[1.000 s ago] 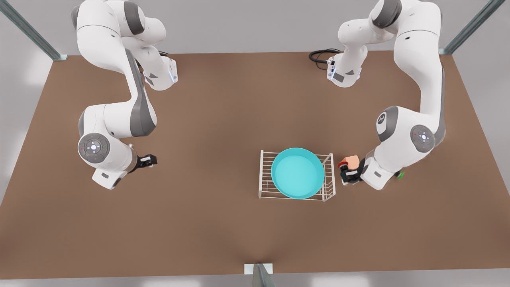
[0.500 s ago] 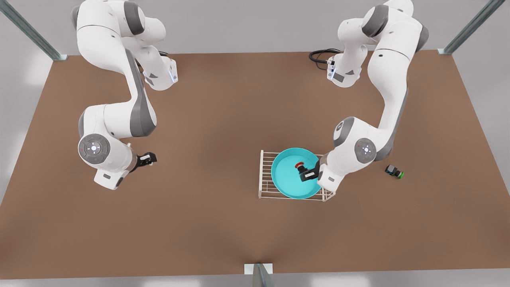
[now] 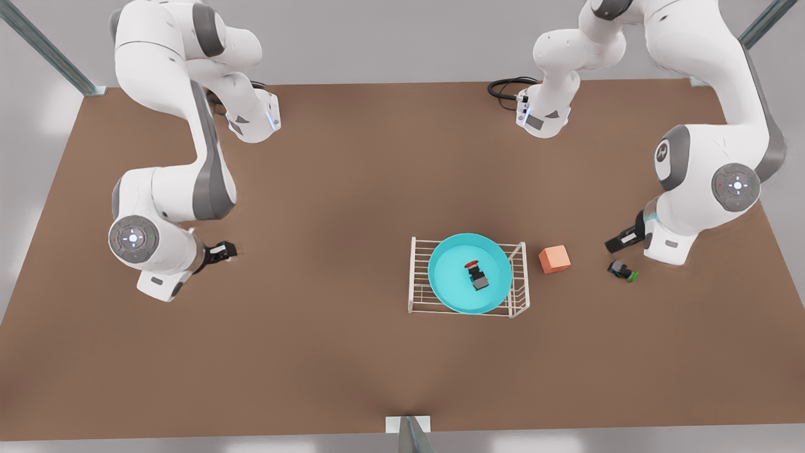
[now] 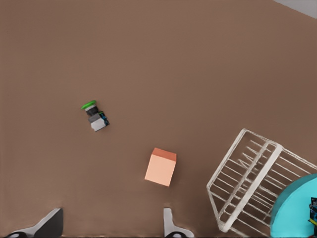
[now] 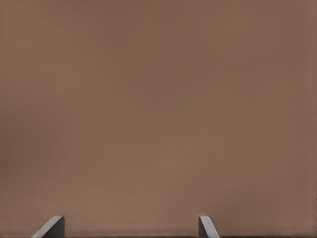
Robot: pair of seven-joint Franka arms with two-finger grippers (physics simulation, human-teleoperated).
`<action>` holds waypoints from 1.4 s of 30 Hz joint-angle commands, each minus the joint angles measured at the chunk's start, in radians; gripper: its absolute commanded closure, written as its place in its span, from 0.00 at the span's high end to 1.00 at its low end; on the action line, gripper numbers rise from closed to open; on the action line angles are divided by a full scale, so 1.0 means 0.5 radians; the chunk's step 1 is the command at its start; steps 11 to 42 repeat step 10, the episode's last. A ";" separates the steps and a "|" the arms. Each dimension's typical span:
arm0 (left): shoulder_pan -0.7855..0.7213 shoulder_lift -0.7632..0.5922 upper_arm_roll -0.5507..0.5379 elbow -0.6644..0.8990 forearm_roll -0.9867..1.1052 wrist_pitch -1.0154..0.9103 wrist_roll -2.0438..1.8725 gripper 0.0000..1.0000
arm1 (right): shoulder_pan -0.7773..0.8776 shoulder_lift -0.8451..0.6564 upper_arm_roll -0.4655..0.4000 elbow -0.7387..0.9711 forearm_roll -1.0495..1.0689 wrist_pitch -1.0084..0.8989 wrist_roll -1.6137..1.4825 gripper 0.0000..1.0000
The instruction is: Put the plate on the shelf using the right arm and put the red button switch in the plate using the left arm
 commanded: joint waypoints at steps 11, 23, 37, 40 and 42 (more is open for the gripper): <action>-0.076 0.016 0.058 0.010 -0.159 0.208 0.948 1.00 | -0.018 -0.002 0.000 0.002 -0.014 -0.078 -0.095 1.00; -0.076 0.016 0.058 0.010 -0.159 0.208 0.948 1.00 | -0.018 -0.002 0.000 0.002 -0.014 -0.078 -0.095 1.00; -0.076 0.016 0.058 0.010 -0.159 0.208 0.948 1.00 | -0.018 -0.002 0.000 0.002 -0.014 -0.078 -0.095 1.00; -0.076 0.016 0.058 0.010 -0.159 0.208 0.948 1.00 | -0.018 -0.002 0.000 0.002 -0.014 -0.078 -0.095 1.00; -0.076 0.016 0.058 0.010 -0.159 0.208 0.948 1.00 | -0.018 -0.002 0.000 0.002 -0.014 -0.078 -0.095 1.00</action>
